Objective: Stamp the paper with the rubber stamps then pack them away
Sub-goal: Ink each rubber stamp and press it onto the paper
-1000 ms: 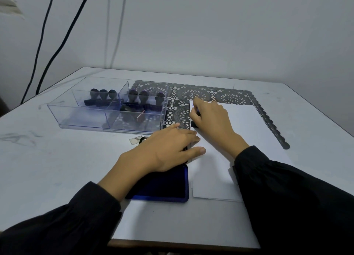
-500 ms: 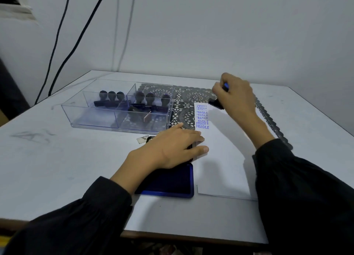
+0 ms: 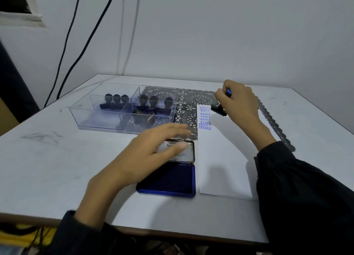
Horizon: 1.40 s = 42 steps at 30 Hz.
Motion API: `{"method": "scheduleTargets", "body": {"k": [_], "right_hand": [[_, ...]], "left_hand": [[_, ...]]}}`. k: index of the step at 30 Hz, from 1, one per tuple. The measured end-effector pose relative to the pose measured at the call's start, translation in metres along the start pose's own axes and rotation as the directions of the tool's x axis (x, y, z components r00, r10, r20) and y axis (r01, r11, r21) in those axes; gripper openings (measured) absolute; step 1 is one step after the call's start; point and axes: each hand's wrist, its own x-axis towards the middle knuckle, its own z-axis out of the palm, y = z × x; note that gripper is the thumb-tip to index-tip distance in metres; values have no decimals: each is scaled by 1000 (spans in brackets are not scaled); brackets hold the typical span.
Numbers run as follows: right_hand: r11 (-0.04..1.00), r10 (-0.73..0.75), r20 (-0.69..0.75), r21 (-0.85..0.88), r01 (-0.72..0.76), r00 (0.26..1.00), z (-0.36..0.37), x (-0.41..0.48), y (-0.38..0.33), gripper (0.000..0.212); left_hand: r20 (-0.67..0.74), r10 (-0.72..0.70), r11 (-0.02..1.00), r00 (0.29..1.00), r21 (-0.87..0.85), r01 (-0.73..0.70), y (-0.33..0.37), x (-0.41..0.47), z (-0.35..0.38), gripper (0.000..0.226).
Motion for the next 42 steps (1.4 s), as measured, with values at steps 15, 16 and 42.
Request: {"method": "scheduleTargets", "body": {"k": [15, 16, 42], "right_hand": [[906, -131, 609, 395, -155, 782, 25, 24, -102, 9], [945, -145, 648, 315, -89, 748, 30, 29, -107, 13], [829, -294, 579, -242, 505, 760, 117, 21, -135, 16]], "left_hand": [[-272, -364, 886, 891, 195, 421, -99, -98, -68, 56], [-270, -363, 878, 892, 220, 424, -100, -98, -67, 57], [-281, -360, 842, 890, 313, 439, -97, -98, -62, 54]]}}
